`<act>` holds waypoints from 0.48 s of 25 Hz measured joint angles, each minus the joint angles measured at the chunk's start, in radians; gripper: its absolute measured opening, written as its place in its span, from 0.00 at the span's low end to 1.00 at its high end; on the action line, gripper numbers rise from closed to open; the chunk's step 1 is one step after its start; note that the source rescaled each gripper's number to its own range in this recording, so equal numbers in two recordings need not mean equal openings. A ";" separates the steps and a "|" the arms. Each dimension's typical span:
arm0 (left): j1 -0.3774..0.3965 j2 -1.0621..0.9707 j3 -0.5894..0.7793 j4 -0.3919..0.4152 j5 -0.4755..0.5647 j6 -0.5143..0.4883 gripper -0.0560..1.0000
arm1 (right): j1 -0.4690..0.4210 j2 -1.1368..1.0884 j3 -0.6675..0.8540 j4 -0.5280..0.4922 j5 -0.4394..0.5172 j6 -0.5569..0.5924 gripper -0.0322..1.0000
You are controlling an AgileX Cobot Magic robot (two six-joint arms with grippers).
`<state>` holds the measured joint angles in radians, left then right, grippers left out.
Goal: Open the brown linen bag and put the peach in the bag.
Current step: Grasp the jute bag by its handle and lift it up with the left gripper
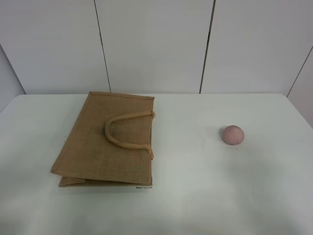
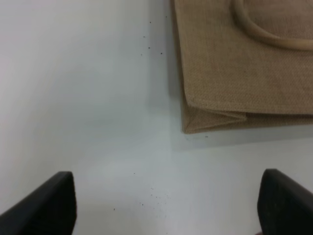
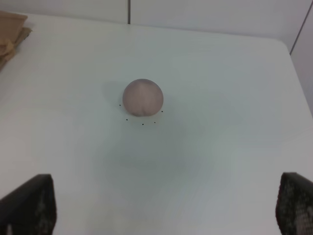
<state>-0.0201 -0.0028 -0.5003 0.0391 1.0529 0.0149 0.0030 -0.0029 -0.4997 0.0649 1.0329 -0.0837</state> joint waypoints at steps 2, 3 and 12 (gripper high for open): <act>0.000 0.000 0.000 0.000 0.000 0.000 1.00 | 0.000 0.000 0.000 0.000 0.000 0.000 1.00; 0.000 0.000 0.000 0.000 0.000 0.000 1.00 | 0.000 0.000 0.000 0.000 0.000 0.000 1.00; 0.000 0.000 -0.004 0.000 -0.001 0.002 1.00 | 0.000 0.000 0.000 0.000 0.000 0.000 1.00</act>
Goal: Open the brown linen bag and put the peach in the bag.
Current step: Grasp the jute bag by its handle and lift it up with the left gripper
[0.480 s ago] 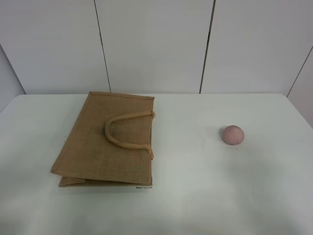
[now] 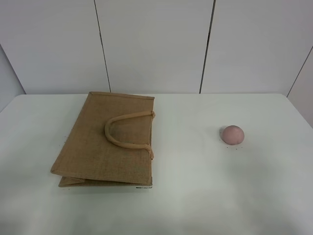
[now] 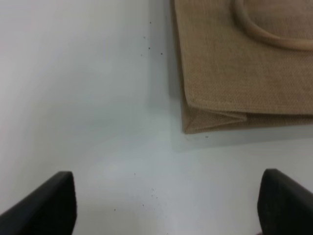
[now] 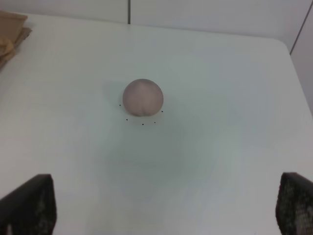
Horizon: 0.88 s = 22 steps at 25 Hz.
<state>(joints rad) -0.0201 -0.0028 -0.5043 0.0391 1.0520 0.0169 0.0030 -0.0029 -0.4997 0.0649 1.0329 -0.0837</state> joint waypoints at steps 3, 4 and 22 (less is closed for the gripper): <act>0.000 0.049 -0.043 0.000 0.000 0.001 1.00 | 0.000 0.000 0.000 0.000 0.000 0.000 1.00; 0.000 0.094 -0.063 0.000 0.000 0.001 1.00 | 0.000 0.000 0.000 0.000 0.000 0.000 1.00; 0.000 1.439 -0.673 -0.010 -0.068 -0.017 1.00 | 0.000 0.000 0.000 0.000 0.000 0.000 1.00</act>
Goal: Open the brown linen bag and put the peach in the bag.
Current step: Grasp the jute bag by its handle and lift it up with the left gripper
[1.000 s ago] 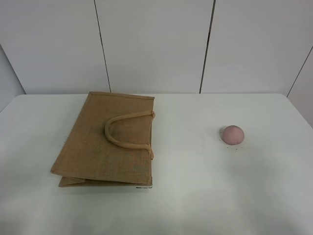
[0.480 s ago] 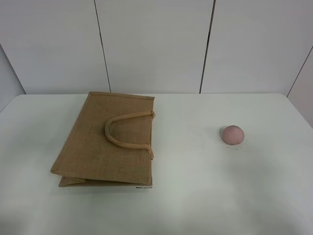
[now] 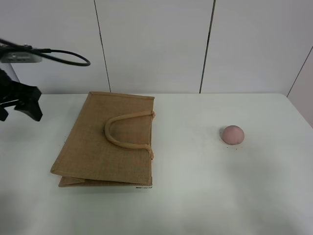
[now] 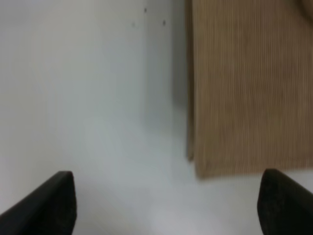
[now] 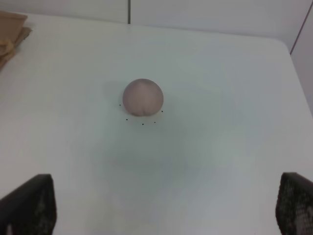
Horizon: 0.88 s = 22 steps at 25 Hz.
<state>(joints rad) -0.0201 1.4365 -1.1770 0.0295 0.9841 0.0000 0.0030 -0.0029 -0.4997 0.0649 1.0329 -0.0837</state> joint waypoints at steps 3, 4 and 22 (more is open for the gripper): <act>-0.001 0.168 -0.129 -0.022 -0.001 -0.014 1.00 | 0.000 0.000 0.000 0.000 0.000 0.000 1.00; -0.005 0.217 -0.161 -0.029 -0.001 -0.021 1.00 | 0.000 0.000 0.000 0.000 0.000 0.000 1.00; -0.295 0.616 -0.508 0.005 0.001 -0.220 1.00 | 0.000 0.000 0.000 0.000 0.000 0.000 1.00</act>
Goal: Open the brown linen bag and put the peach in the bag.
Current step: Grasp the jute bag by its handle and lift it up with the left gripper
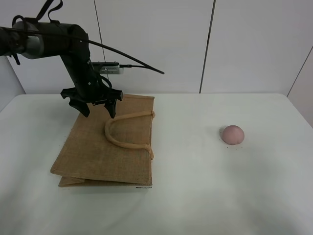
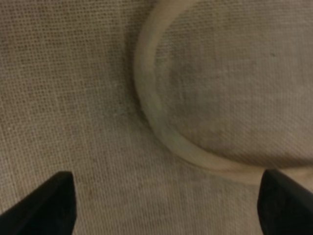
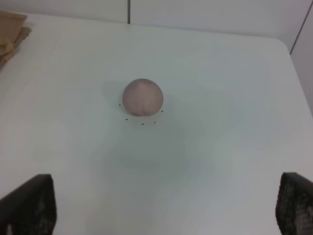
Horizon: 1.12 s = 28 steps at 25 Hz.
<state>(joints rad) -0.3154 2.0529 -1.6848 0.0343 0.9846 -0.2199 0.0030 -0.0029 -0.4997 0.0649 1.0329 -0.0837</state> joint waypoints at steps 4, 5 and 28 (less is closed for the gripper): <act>0.000 0.038 -0.002 0.008 -0.030 -0.027 1.00 | 0.000 0.000 0.000 0.000 0.000 0.000 1.00; 0.000 0.048 -0.002 0.005 -0.041 -0.029 1.00 | 0.000 0.000 0.000 0.000 0.000 0.000 1.00; 0.000 0.275 -0.018 0.000 -0.181 -0.035 0.64 | 0.000 0.000 0.000 0.000 0.000 0.000 1.00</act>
<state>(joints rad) -0.3154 2.3283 -1.7030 0.0342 0.8038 -0.2551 0.0030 -0.0029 -0.4997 0.0649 1.0329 -0.0837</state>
